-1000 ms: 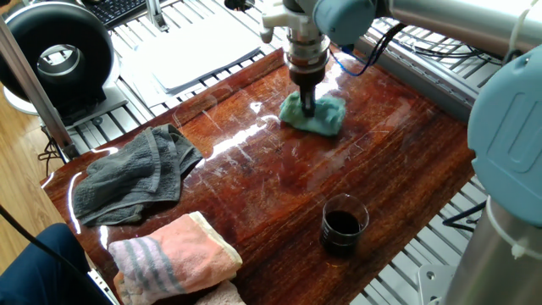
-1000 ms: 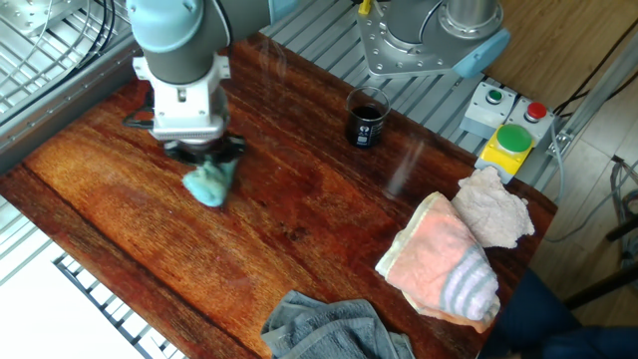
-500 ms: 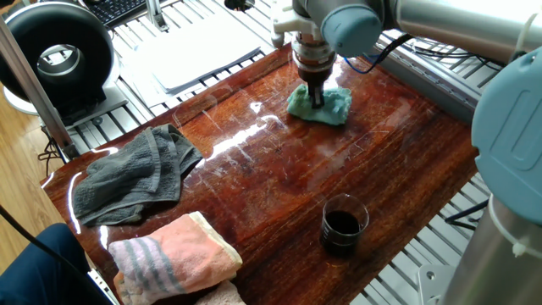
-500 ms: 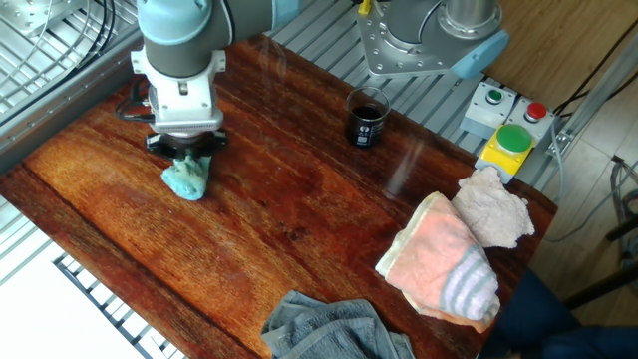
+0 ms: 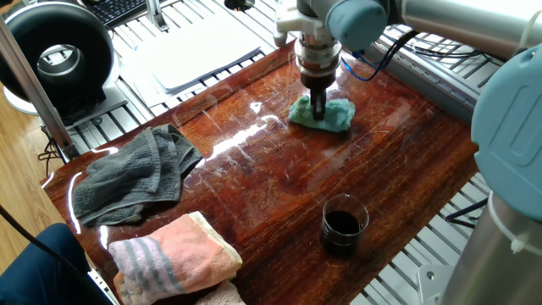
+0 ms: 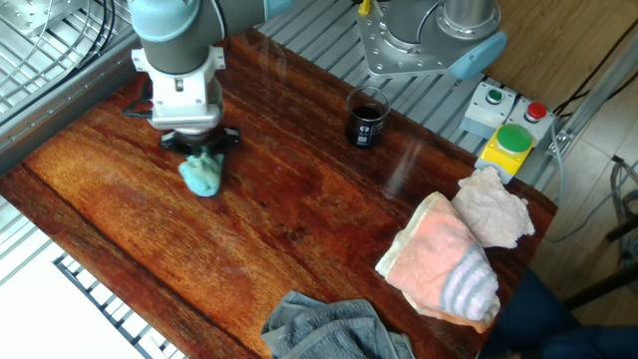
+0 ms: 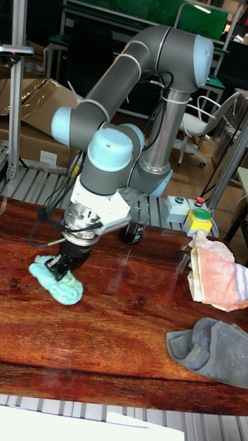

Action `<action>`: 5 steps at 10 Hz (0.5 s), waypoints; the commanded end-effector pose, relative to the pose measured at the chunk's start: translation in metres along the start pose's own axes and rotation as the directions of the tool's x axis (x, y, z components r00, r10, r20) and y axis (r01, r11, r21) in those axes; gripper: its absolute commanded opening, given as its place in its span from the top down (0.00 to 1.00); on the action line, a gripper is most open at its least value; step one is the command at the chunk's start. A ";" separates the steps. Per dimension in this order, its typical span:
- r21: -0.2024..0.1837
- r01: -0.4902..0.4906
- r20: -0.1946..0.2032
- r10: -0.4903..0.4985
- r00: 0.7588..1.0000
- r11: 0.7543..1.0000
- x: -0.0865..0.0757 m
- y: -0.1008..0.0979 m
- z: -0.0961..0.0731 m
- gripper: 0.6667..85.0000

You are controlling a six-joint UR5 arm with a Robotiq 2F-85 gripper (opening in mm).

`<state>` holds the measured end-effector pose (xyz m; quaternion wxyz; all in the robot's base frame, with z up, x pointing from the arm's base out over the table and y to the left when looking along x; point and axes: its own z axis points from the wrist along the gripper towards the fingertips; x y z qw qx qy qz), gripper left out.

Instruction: Clean the table with a cloth

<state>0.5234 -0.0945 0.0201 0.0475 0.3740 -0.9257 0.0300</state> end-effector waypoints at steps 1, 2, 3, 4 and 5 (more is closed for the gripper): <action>-0.121 -0.106 -0.007 0.106 0.994 0.987 -0.006 0.040 -0.012 0.99; -0.150 -0.138 -0.008 0.139 0.990 0.979 -0.010 0.053 -0.015 0.99; -0.188 -0.186 -0.012 0.187 0.982 0.964 -0.018 0.071 -0.017 0.99; -0.223 -0.234 -0.015 0.237 0.971 0.946 -0.028 0.089 -0.019 0.99; -0.242 -0.274 -0.014 0.279 0.960 0.931 -0.038 0.102 -0.019 0.99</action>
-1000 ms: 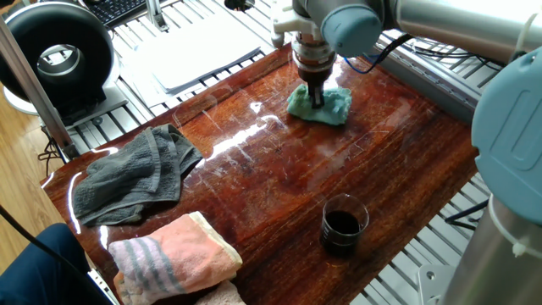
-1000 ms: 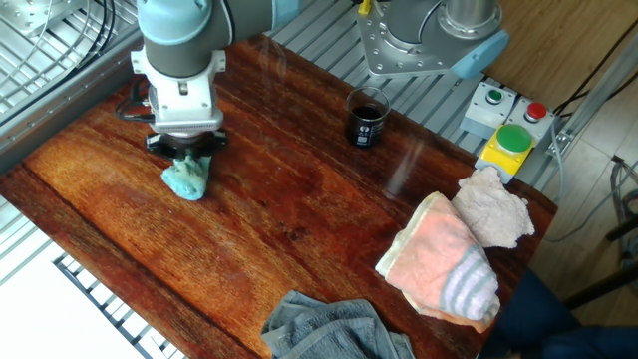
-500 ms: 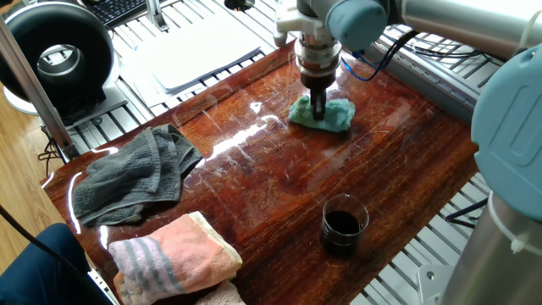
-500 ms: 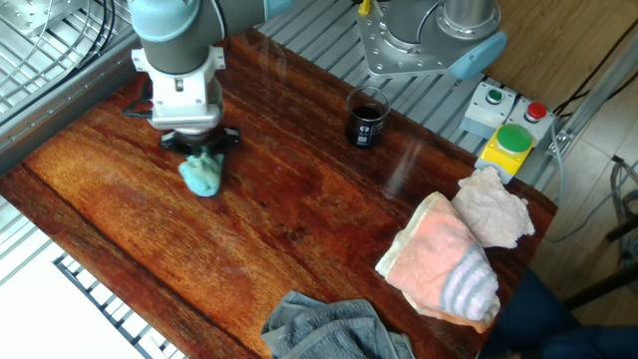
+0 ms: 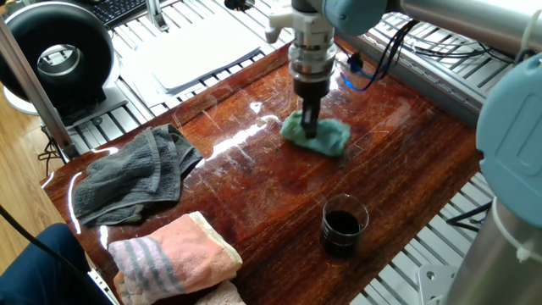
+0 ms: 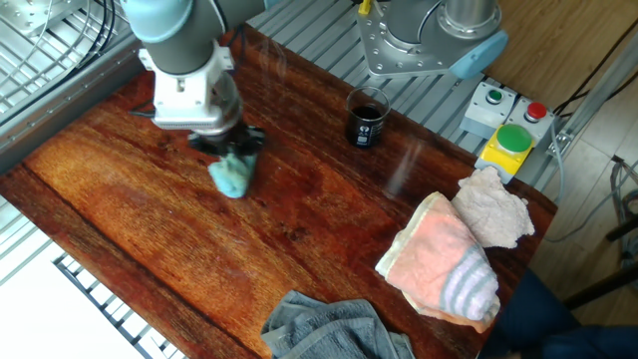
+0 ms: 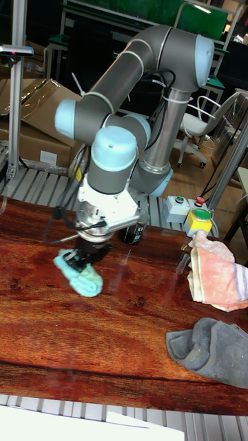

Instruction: Clean the table with a cloth

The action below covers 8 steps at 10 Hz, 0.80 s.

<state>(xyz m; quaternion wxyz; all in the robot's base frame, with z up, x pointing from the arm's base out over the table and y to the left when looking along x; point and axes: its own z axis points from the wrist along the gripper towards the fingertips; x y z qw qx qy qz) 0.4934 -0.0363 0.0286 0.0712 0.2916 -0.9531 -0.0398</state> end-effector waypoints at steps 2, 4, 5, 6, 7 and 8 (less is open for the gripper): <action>-0.172 -0.207 -0.002 0.209 0.978 0.963 -0.026 0.078 -0.007 0.99; -0.266 -0.308 -0.031 0.311 0.950 0.913 -0.043 0.113 -0.018 0.99; -0.287 -0.359 -0.053 0.359 0.932 0.888 -0.051 0.126 -0.024 0.99; -0.330 -0.427 -0.076 0.427 0.901 0.842 -0.066 0.145 -0.035 0.99; -0.357 -0.458 -0.087 0.459 0.884 0.814 -0.077 0.158 -0.042 0.99; -0.342 -0.456 -0.084 0.457 0.886 0.821 -0.080 0.156 -0.042 0.99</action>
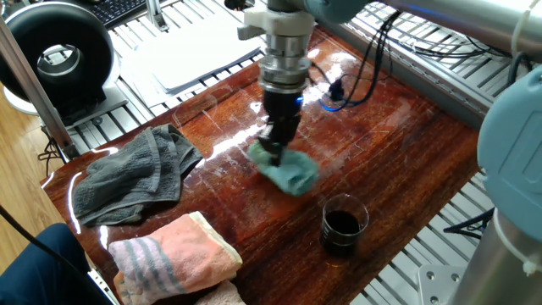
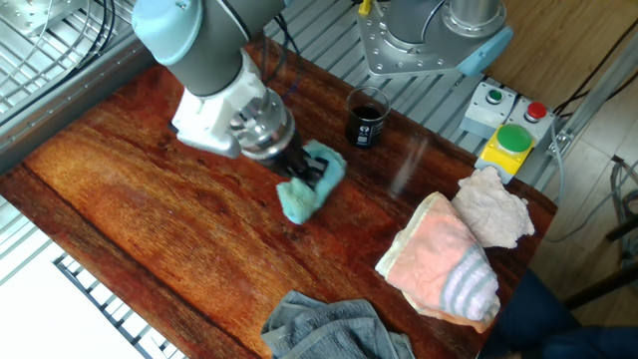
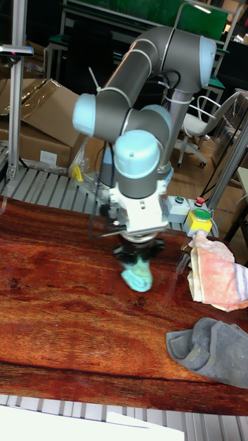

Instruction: Clean the table with a cloth

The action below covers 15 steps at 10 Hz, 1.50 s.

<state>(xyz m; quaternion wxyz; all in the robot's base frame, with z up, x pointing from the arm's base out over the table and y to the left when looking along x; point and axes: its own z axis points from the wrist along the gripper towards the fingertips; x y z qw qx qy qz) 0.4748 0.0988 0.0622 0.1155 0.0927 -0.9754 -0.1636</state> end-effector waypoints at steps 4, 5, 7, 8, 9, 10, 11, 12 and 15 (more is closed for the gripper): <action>-0.003 0.126 0.054 -0.126 0.991 0.992 -0.026 0.016 -0.014 0.00; 0.030 0.149 0.037 -0.150 0.988 0.988 -0.023 0.005 -0.020 0.00; 0.286 0.185 -0.045 -0.180 0.983 0.940 -0.014 -0.074 -0.052 0.70; 0.323 0.150 0.003 -0.160 0.987 0.934 -0.023 -0.088 -0.063 0.99; 0.299 0.154 0.012 -0.165 0.986 0.942 -0.021 -0.090 -0.068 1.00; 0.242 0.162 0.036 -0.175 0.984 0.957 -0.020 -0.088 -0.071 1.00; 0.245 0.160 0.053 -0.178 0.983 0.956 -0.019 -0.099 -0.074 1.00; 0.250 0.144 0.082 -0.169 0.982 0.958 -0.019 -0.107 -0.074 1.00; 0.249 0.098 0.099 -0.126 0.987 0.964 -0.011 -0.108 -0.078 1.00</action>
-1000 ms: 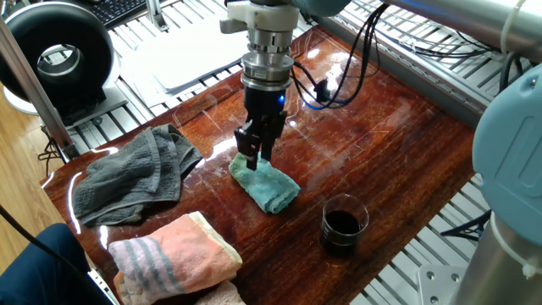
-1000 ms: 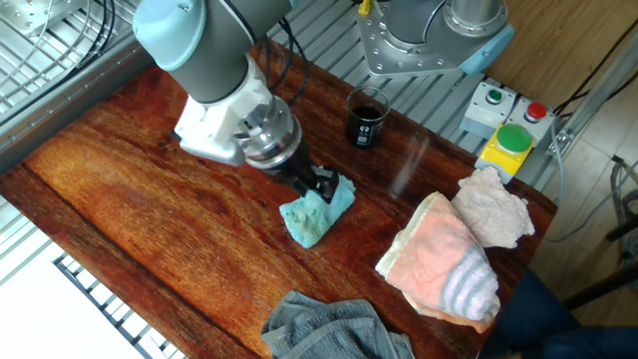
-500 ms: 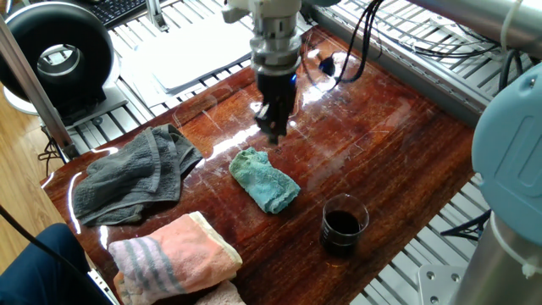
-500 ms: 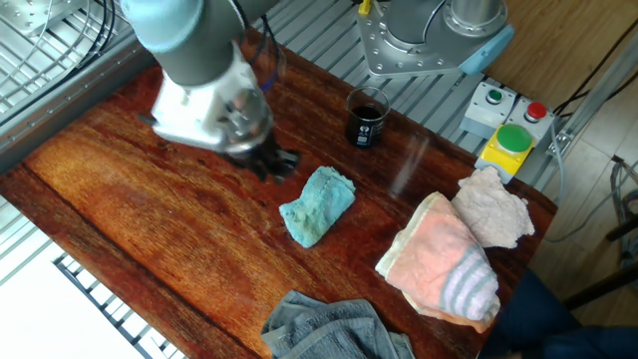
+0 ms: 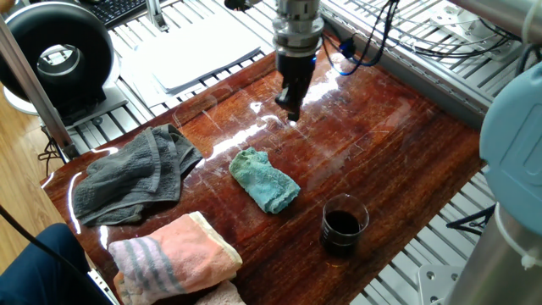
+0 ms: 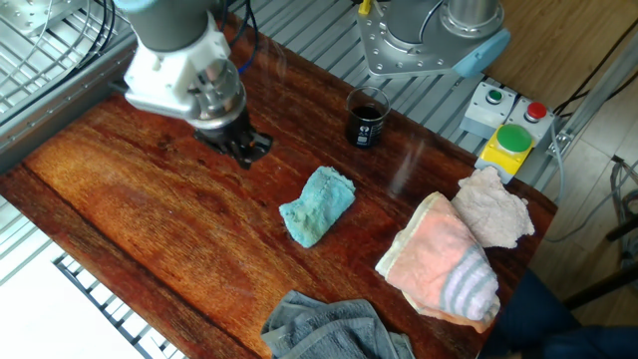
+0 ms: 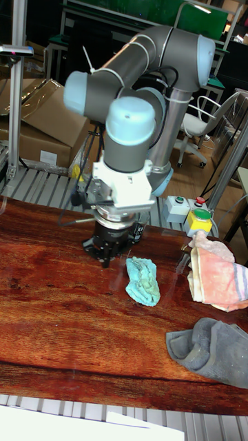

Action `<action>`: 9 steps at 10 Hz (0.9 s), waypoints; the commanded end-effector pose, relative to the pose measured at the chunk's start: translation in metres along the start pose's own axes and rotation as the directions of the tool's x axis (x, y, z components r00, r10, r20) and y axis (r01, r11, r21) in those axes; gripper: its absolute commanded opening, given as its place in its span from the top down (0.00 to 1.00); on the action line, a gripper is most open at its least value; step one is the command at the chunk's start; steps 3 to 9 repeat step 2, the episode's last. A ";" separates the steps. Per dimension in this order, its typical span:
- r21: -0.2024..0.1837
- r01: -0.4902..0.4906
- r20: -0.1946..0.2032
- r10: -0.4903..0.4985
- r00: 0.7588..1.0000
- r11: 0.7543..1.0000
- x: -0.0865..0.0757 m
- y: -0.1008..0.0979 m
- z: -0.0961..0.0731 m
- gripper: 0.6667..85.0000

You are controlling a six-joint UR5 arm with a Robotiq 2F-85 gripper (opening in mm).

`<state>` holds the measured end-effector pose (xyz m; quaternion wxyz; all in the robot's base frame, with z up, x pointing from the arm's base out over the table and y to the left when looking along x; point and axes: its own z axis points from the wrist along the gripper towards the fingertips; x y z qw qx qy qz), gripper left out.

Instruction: Clean the table with a cloth

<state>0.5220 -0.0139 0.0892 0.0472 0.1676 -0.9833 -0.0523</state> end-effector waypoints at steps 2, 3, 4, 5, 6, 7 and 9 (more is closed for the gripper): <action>-0.006 -0.029 0.023 0.029 0.999 1.000 0.003 -0.005 -0.007 1.00; -0.006 -0.029 0.023 0.029 0.999 1.000 0.003 -0.005 -0.007 1.00; -0.006 -0.029 0.023 0.029 0.999 1.000 0.003 -0.005 -0.007 1.00; -0.006 -0.029 0.023 0.029 0.999 1.000 0.003 -0.005 -0.007 1.00; -0.006 -0.029 0.023 0.029 0.999 1.000 0.003 -0.005 -0.007 1.00; -0.006 -0.029 0.023 0.029 0.999 1.000 0.003 -0.005 -0.007 1.00; -0.006 -0.029 0.023 0.029 0.999 1.000 0.003 -0.005 -0.007 1.00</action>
